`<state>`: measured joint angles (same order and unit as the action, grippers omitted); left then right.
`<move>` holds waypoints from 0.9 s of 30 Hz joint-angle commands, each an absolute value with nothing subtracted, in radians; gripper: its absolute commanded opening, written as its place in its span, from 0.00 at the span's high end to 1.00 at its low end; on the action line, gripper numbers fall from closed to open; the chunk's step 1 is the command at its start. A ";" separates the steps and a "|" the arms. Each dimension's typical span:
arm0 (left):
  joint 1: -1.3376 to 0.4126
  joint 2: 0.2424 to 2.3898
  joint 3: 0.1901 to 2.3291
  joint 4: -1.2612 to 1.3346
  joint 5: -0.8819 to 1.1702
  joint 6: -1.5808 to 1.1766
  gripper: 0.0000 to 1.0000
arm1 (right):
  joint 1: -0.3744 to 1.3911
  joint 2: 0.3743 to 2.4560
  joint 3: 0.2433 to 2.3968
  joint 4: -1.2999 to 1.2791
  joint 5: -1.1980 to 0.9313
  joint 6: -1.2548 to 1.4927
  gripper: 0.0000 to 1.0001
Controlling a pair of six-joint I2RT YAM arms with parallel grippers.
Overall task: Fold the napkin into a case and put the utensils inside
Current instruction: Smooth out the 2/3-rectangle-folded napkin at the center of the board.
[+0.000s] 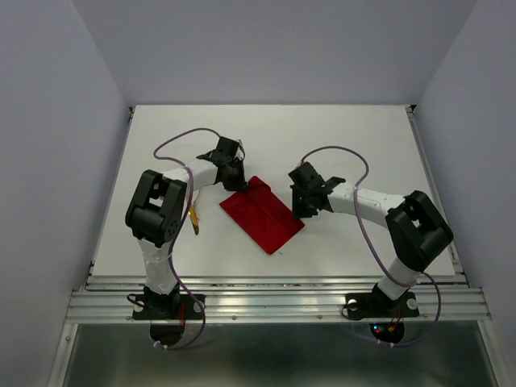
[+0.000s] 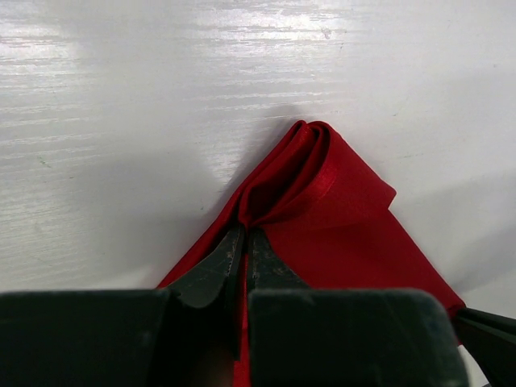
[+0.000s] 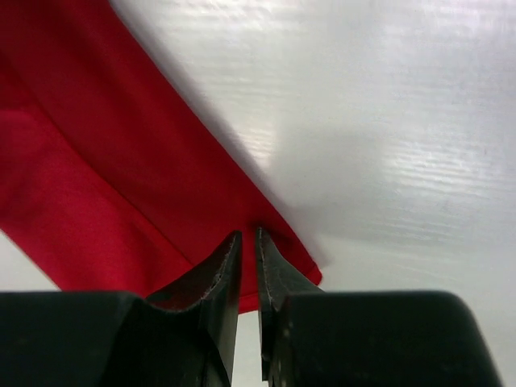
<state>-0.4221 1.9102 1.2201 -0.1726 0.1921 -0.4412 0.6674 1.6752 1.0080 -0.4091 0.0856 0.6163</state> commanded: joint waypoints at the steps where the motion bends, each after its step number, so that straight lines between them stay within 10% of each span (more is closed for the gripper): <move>1: -0.414 1.919 1.238 -0.176 0.193 -0.416 1.00 | 0.670 1.658 1.144 -0.403 0.118 0.598 0.82; 16: -0.413 1.910 1.220 -0.173 0.215 -0.402 1.00 | 0.650 2.109 1.741 -0.435 0.101 0.646 0.84; 27: -0.411 1.899 1.209 -0.169 0.227 -0.402 1.00 | 0.650 2.209 1.792 -0.428 0.008 0.660 0.85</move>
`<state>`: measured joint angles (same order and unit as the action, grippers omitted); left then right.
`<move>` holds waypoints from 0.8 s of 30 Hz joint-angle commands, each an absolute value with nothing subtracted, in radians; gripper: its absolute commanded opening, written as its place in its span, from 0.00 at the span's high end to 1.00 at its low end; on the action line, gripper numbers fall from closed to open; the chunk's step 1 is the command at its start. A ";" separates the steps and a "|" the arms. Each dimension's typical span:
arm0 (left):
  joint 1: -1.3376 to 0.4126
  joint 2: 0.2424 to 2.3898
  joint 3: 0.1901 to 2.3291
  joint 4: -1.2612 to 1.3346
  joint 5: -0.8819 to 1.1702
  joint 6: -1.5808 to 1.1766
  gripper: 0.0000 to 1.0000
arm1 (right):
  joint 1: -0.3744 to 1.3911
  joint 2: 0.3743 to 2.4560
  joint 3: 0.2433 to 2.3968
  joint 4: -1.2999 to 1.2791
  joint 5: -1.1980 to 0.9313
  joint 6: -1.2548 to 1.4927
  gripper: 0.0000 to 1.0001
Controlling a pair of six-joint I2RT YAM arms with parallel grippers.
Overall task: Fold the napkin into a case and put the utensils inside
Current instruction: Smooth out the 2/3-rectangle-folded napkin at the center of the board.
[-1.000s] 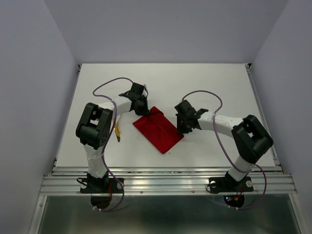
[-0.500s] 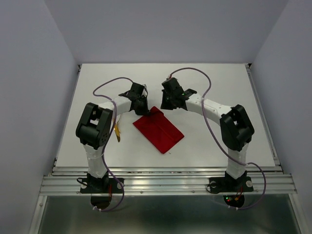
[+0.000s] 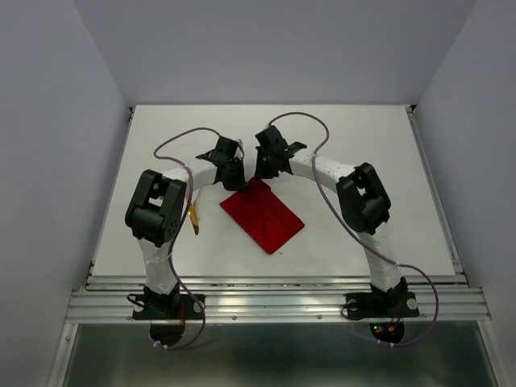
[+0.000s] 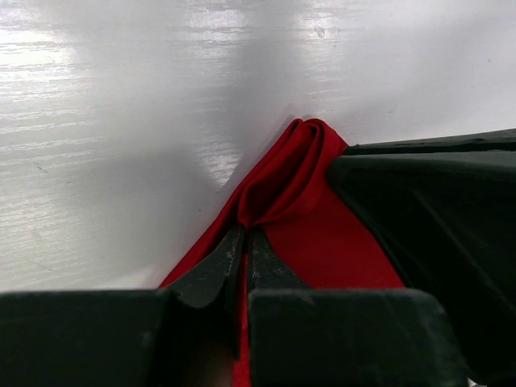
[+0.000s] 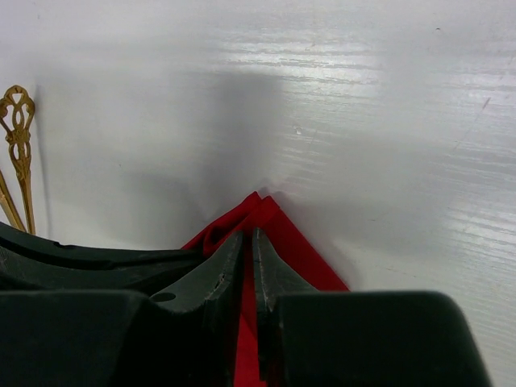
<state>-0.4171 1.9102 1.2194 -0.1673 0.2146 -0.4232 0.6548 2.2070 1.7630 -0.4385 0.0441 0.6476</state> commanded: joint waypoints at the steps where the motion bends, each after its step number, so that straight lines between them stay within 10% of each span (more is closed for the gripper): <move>1: -0.411 1.899 1.209 -0.167 0.227 -0.400 1.00 | 0.650 2.213 1.786 -0.425 0.009 0.660 0.85; 12: -0.400 1.870 1.200 -0.172 0.221 -0.400 0.99 | 0.650 2.232 1.763 -0.403 -0.060 0.684 0.86; 19: -0.390 1.822 1.183 -0.184 0.204 -0.410 0.65 | 0.650 2.252 1.738 -0.390 -0.022 0.698 0.86; 24: -0.388 1.778 1.174 -0.201 0.195 -0.416 0.60 | 0.650 2.266 1.736 -0.385 -0.005 0.703 0.86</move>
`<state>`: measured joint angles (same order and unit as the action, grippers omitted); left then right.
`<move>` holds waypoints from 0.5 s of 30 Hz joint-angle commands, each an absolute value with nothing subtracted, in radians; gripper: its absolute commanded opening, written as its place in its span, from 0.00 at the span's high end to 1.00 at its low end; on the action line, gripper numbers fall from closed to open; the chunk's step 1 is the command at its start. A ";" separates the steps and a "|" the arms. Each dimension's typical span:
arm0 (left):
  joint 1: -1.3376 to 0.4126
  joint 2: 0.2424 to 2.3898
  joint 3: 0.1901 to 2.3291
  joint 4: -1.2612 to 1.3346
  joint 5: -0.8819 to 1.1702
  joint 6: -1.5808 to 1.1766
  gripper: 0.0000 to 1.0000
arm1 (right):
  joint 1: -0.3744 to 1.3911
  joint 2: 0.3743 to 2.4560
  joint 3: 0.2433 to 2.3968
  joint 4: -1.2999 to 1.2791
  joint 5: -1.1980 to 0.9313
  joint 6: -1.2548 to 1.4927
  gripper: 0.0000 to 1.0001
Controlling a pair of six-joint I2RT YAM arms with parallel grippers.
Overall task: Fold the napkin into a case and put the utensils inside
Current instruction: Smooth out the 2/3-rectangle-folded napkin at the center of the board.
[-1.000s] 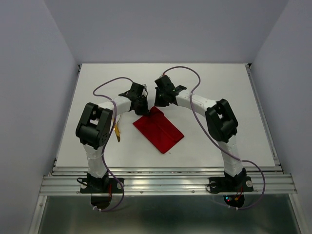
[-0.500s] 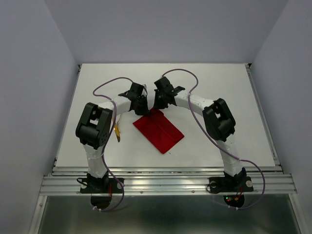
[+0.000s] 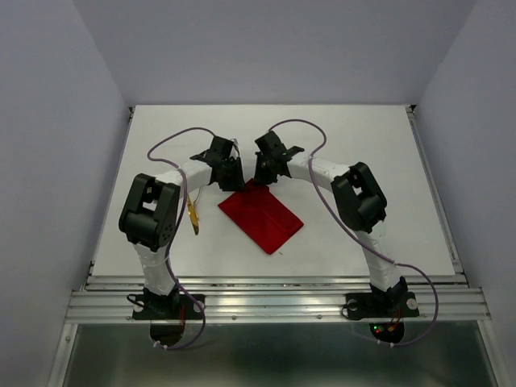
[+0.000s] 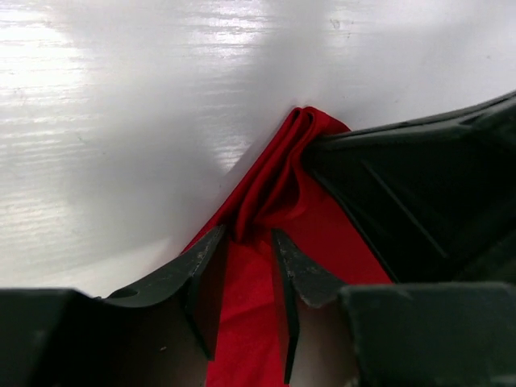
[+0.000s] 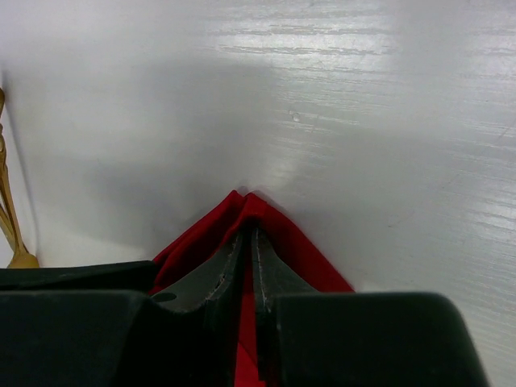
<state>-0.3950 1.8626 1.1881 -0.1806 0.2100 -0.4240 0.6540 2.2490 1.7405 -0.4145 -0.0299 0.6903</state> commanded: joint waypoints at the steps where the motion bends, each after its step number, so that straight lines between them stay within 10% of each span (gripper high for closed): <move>1: -0.388 1.772 1.172 -0.201 0.195 -0.422 0.58 | 0.650 2.267 1.738 -0.385 -0.005 0.704 0.86; 7: -0.388 1.778 1.163 -0.175 0.221 -0.448 0.39 | 0.650 2.258 1.733 -0.380 -0.005 0.704 0.86; 15: -0.390 1.833 1.172 -0.138 0.222 -0.474 0.41 | 0.650 2.253 1.749 -0.380 -0.011 0.704 0.86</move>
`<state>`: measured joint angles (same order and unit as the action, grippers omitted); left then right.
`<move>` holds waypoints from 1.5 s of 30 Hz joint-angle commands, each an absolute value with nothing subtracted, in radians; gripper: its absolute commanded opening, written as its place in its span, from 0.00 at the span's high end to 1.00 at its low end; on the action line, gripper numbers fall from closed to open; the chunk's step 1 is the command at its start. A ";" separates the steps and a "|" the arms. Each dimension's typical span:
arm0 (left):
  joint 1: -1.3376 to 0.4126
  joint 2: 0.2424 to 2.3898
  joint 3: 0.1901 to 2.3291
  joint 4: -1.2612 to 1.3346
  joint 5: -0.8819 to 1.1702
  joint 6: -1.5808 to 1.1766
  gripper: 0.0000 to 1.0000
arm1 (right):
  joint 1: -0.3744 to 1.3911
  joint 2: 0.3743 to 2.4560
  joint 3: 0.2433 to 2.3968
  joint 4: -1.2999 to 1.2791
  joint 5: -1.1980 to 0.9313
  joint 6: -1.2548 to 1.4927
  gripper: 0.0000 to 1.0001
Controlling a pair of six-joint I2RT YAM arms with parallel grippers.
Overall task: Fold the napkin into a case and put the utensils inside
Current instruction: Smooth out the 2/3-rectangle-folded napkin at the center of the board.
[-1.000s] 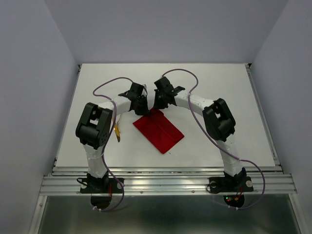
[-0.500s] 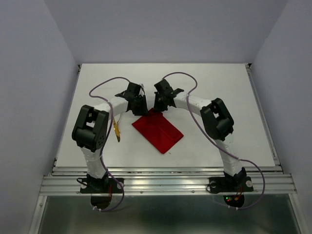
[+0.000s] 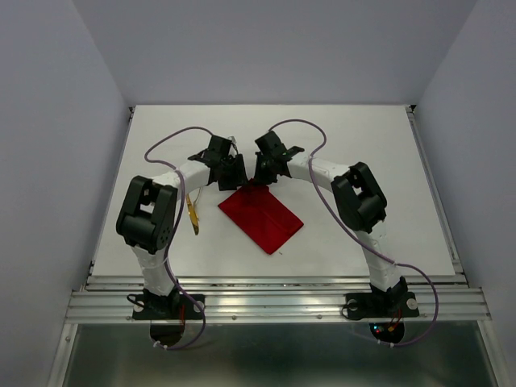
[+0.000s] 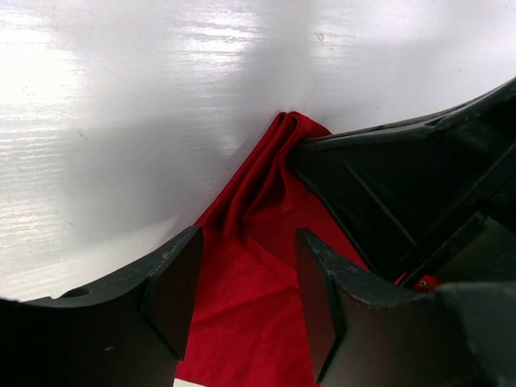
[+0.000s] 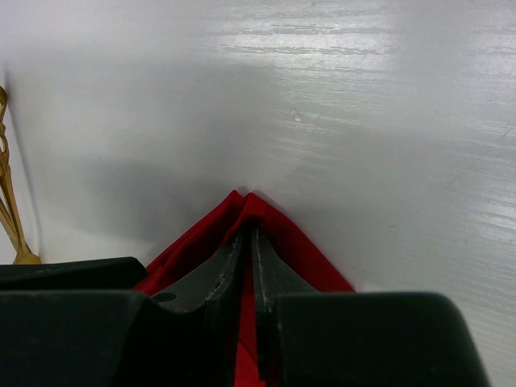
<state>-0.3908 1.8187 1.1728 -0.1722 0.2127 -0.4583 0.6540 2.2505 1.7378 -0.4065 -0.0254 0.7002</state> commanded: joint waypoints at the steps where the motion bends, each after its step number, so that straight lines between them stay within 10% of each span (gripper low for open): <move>1: -0.388 1.838 1.177 -0.137 0.222 -0.480 0.41 | 0.650 2.255 1.752 -0.379 -0.012 0.706 0.86; 15: -0.390 1.913 1.224 -0.133 0.222 -0.502 0.51 | 0.650 2.258 1.755 -0.380 -0.023 0.696 0.85; 23: -0.390 1.930 1.212 -0.146 0.204 -0.500 1.00 | 0.650 2.195 1.736 -0.391 0.039 0.666 0.83; 45: -0.390 1.913 1.218 -0.158 0.212 -0.492 0.99 | 0.660 2.217 1.671 -0.403 0.086 0.640 0.82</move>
